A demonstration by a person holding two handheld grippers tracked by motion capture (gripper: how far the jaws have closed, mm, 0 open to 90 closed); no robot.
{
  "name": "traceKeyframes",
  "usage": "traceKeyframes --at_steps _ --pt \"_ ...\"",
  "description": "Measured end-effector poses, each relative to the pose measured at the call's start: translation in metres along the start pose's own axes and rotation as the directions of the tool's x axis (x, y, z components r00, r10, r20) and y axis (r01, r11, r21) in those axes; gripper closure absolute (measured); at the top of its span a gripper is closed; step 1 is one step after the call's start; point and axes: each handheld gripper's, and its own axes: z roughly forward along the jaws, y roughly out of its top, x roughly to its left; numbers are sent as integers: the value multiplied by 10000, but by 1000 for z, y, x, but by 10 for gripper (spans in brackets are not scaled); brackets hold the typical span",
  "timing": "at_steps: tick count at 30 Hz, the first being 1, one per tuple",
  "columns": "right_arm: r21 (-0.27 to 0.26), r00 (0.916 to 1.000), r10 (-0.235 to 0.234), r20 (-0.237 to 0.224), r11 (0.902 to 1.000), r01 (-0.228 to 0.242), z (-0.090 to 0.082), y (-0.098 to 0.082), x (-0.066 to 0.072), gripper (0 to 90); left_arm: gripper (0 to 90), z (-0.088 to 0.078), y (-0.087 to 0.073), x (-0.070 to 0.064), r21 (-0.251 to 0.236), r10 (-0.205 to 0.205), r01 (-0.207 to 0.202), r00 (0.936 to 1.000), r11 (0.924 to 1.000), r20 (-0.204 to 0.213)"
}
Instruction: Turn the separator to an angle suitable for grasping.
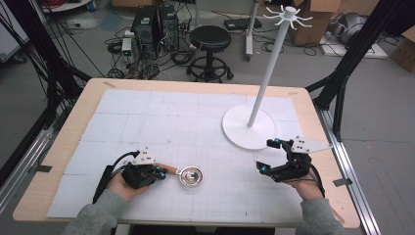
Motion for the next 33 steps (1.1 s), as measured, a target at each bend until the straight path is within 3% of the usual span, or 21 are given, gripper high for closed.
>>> traceKeyframes --at_steps 3,11,24,26,33 --pt "15 10000 20 -8 10000 -20 0 0 0 61 897 2 -1 4 119 -136 138 9998 9998 -150" --pt "44 10000 -13 5 10000 13 1 0 0 60 897 7 1 14 -116 -495 490 9979 9987 -416" --pt "65 10000 3 -10 10000 -3 2 0 0 61 897 21 6 23 -604 -695 668 9966 9959 -433" --pt "50 10000 18 -6 10000 -18 3 0 0 60 897 23 6 25 -735 -894 867 9954 9935 -352" --pt "113 10000 -60 -22 9999 60 4 0 1 61 897 22 7 24 -752 -922 882 9944 9933 -511"
